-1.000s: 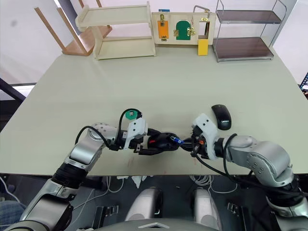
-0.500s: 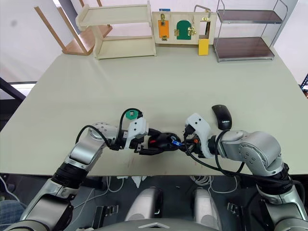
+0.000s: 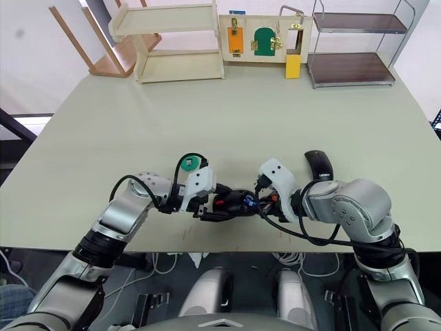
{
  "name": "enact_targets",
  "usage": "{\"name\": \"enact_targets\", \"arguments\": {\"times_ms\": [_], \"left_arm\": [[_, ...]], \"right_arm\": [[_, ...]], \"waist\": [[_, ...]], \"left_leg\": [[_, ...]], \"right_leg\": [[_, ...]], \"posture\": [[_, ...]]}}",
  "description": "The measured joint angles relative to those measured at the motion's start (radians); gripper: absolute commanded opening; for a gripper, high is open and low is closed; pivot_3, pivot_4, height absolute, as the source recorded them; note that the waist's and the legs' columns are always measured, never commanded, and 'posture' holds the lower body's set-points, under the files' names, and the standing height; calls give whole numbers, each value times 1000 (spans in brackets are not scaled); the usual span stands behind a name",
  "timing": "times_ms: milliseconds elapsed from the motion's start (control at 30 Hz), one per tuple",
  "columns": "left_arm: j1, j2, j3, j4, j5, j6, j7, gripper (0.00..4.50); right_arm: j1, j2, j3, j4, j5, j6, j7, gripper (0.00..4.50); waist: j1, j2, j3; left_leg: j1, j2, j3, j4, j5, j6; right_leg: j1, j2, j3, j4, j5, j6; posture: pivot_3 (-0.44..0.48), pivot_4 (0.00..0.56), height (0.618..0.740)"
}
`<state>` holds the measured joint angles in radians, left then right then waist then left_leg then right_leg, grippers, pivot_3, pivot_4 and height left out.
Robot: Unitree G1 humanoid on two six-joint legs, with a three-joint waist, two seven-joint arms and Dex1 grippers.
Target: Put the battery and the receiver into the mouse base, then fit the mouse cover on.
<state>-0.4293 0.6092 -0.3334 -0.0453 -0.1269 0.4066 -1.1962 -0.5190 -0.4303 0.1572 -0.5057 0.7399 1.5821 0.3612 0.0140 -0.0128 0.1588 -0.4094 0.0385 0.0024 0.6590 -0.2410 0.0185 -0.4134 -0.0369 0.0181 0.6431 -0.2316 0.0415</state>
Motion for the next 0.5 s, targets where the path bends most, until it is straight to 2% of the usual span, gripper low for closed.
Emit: {"name": "enact_targets", "arguments": {"times_ms": [100, 133, 167, 233, 300, 400, 433, 500], "left_arm": [[0, 1, -1, -6, 5, 3, 1, 2913], [0, 1, -1, -7, 5, 4, 1, 2913], [0, 2, -1, -7, 5, 4, 1, 2913], [0, 2, -1, -8, 7, 7, 2, 2913], [0, 2, -1, -8, 7, 10, 6, 2913], [0, 1, -1, -8, 7, 16, 14, 2913], [0, -1, -2, -9, 7, 17, 15, 2913], [0, -2, -3, -11, 7, 17, 14, 2913]], "right_arm": [[-11, 2, 5, 4, -5, 11, 3, 86], [-15, 1, 8, 4, -8, 12, 4, 1092], [-16, 1, 10, 4, -8, 12, 5, 1264], [-21, 1, 14, 2, -6, 12, 22, 2324], [-21, 2, 19, -6, -2, 10, 33, 2706], [-20, 4, 22, -11, -4, -3, 43, 4151], [-19, 2, 20, -6, -13, -15, 42, 4463], [-19, 1, 17, -5, -16, -22, 44, 4463]], "waist": [[0, 0, 0], [-1, 0, 0], [-1, 0, 0], [-1, 0, 0], [-3, 0, 0], [-3, 0, 0], [-2, 0, 0], [-1, 0, 0]], "left_leg": [[0, 0, -2, 0, 0, 0], [-1, 0, -3, 0, 0, 0], [-1, 0, -3, 0, 0, 0], [-1, 0, -4, 0, 0, 0], [0, 0, -5, 0, 0, 0], [0, 0, -7, 0, 0, 0], [0, 0, -7, 0, 0, 0], [-1, 0, -7, 1, 0, 0]], "right_leg": [[0, 0, -1, 0, 0, 0], [0, 0, -1, 0, 0, 0], [0, 0, -1, 0, 0, 0], [0, 0, -2, 0, 0, 0], [0, 0, -2, 0, 0, 0], [1, 1, -1, 0, 0, 0], [0, 1, -2, 0, 0, 0], [0, 1, -2, 0, 0, 0]], "posture": [[0, 150, 740], [0, 150, 740], [0, 150, 740], [0, 150, 740], [0, 150, 740], [0, 150, 740], [0, 150, 740], [0, 150, 740]]}}
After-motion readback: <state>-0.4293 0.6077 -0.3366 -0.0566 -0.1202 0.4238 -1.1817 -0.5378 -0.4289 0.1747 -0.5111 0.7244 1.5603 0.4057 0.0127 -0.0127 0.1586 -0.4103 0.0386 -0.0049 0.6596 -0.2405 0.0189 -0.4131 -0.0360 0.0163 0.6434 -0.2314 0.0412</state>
